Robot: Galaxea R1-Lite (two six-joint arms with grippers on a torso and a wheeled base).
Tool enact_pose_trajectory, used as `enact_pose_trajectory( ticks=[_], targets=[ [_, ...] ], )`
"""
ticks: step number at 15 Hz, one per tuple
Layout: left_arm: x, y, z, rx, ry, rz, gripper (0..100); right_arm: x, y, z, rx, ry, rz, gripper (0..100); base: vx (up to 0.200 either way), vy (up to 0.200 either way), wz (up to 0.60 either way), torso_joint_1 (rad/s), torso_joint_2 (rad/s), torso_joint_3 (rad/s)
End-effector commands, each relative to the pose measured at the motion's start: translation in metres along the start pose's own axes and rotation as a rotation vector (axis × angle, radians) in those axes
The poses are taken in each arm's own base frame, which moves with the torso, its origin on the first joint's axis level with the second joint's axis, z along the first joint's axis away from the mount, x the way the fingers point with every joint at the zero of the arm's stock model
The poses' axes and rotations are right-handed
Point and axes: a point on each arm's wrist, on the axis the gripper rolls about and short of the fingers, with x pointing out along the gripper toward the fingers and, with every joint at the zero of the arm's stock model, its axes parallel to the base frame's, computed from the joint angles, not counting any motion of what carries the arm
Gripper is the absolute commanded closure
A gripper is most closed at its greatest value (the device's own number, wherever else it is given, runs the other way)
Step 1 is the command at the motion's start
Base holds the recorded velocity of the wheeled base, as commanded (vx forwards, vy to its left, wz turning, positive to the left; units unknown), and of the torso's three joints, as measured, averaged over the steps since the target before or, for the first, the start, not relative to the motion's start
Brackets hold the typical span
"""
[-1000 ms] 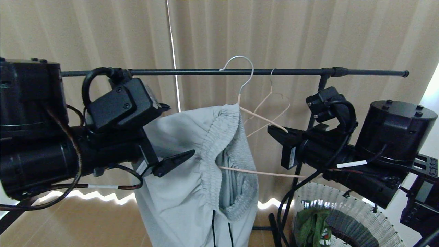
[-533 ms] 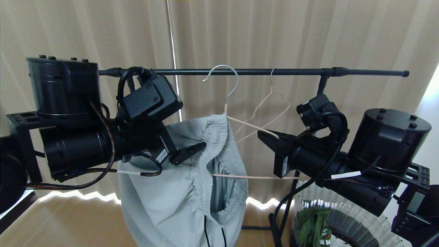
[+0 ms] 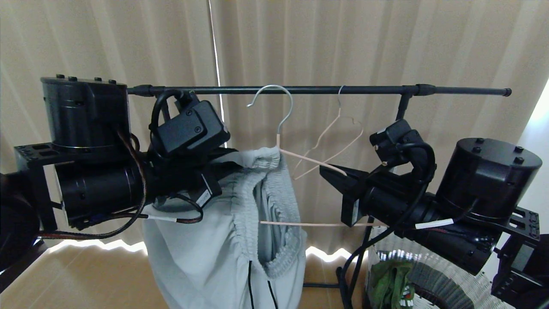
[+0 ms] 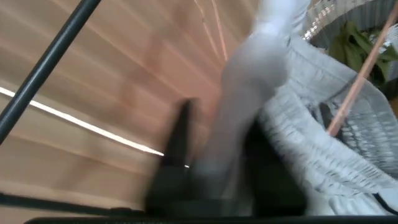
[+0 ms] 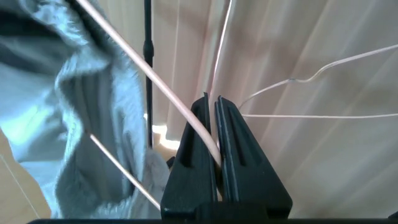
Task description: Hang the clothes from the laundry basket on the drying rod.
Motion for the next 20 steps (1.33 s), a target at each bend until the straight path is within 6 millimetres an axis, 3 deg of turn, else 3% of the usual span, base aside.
enact_pose_trajectory(
  ticks=[1,10,11,17,20],
  targets=[
    [-0.003,-0.002,-0.005,-0.006,0.016,-0.004,100,-0.001,0.0,0.001,0.002,-0.005,0.001,100,0.0,0.0,0.0,0.0,0.0,0.0],
    [-0.02,-0.001,-0.011,-0.018,0.038,0.031,100,0.0,-0.001,0.005,0.002,-0.044,-0.002,100,0.0,0.0,0.0,0.0,0.0,0.0],
    [-0.02,0.001,-0.014,-0.022,0.048,0.042,100,0.0,-0.001,0.005,0.0,-0.046,-0.004,0,0.0,0.0,0.0,0.0,0.0,0.0],
    [-0.023,0.013,-0.03,-0.078,0.185,0.186,100,-0.016,-0.012,-0.006,0.003,-0.006,-0.042,0,0.0,0.0,0.0,0.0,0.0,0.0],
    [-0.022,0.016,-0.027,-0.179,0.185,0.238,100,-0.027,-0.01,-0.016,0.002,0.03,-0.026,0,0.0,0.0,0.0,0.0,0.0,0.0]
  ],
)
